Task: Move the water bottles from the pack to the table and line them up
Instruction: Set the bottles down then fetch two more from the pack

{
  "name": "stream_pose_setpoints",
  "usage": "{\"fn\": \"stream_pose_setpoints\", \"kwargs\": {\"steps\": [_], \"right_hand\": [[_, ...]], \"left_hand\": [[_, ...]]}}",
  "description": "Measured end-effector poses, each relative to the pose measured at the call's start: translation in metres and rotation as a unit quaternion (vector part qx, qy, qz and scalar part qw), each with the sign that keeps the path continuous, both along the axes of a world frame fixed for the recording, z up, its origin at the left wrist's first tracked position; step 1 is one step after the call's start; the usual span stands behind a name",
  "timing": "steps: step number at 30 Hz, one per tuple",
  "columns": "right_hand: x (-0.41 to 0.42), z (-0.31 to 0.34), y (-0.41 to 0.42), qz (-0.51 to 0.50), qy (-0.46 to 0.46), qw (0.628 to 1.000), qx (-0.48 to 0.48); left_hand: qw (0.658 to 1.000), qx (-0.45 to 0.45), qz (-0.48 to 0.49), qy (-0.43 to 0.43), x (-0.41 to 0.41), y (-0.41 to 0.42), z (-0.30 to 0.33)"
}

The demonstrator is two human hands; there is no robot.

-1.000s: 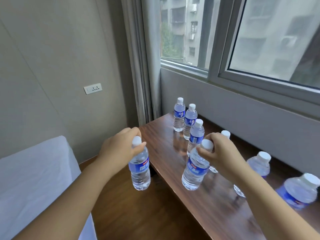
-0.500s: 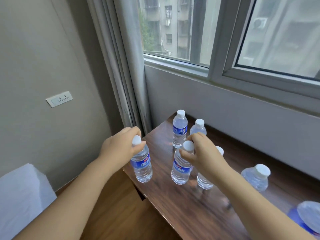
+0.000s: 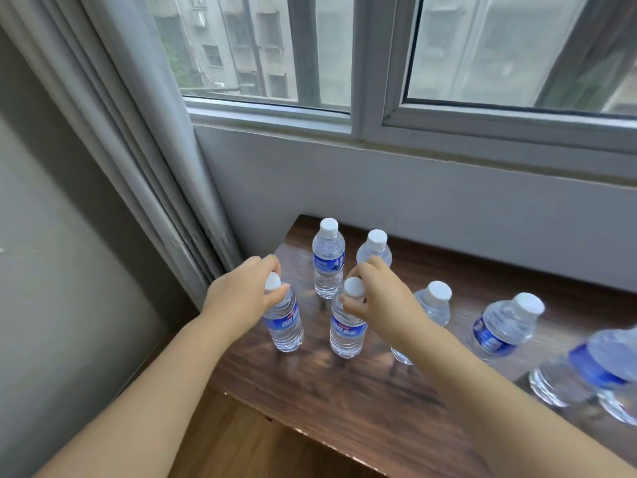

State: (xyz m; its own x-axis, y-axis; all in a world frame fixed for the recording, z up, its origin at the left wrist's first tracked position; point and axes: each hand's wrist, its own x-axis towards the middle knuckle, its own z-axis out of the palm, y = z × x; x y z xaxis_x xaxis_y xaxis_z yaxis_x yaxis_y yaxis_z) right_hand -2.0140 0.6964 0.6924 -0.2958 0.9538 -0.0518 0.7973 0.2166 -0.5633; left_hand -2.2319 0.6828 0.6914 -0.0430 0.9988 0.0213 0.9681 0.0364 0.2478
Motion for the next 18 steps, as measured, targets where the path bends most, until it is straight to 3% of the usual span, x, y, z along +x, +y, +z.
{"fn": "stream_pose_setpoints", "kwargs": {"steps": [18], "right_hand": [[-0.019, -0.014, -0.011, -0.109, -0.056, 0.991, 0.047]], "left_hand": [[0.998, -0.002, 0.002, -0.065, -0.019, -0.003, -0.015]]}}
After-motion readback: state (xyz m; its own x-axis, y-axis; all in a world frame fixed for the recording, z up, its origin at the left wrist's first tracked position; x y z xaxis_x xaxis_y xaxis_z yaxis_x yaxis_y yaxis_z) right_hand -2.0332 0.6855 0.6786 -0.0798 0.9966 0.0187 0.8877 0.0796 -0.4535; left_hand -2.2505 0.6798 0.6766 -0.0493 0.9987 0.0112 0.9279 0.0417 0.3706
